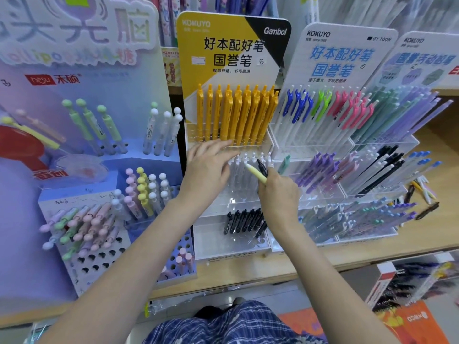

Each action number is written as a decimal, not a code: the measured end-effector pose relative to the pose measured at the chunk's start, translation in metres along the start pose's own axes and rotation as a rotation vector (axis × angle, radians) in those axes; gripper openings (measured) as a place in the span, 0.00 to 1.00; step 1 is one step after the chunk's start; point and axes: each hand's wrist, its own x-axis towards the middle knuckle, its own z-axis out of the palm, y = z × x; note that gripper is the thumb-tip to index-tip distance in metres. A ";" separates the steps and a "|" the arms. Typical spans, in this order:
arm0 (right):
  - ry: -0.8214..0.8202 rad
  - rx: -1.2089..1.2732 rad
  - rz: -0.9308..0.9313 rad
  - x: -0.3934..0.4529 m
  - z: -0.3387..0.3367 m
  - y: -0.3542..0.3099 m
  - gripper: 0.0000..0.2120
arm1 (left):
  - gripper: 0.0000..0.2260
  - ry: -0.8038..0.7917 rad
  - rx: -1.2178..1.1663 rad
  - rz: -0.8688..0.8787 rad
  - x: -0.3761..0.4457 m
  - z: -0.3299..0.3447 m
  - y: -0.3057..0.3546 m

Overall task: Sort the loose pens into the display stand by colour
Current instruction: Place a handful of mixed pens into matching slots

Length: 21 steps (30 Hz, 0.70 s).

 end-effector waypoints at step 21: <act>-0.204 1.146 0.252 -0.011 -0.074 0.015 0.13 | 0.06 -0.292 -0.398 -0.209 -0.024 -0.023 0.024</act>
